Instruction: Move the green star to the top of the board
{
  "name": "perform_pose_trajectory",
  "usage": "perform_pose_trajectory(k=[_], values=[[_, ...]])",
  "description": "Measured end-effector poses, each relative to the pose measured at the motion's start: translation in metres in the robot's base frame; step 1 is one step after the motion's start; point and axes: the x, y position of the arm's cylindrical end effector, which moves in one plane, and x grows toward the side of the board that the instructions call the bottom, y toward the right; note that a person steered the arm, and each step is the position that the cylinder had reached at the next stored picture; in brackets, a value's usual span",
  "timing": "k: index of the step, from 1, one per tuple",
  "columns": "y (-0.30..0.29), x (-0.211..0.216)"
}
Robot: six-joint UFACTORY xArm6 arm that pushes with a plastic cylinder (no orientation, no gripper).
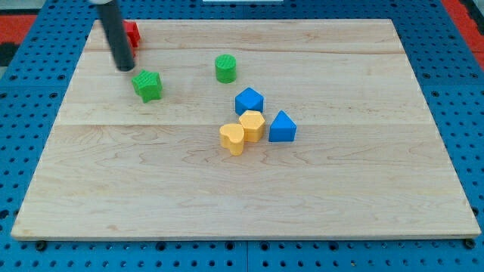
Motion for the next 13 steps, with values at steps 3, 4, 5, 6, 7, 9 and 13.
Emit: perform_pose_trajectory(k=[3, 4, 5, 6, 7, 9, 13], values=[[0.126, 0.041], [0.172, 0.025], [0.199, 0.002], [0.175, 0.025], [0.191, 0.016], [0.176, 0.027], [0.151, -0.031]])
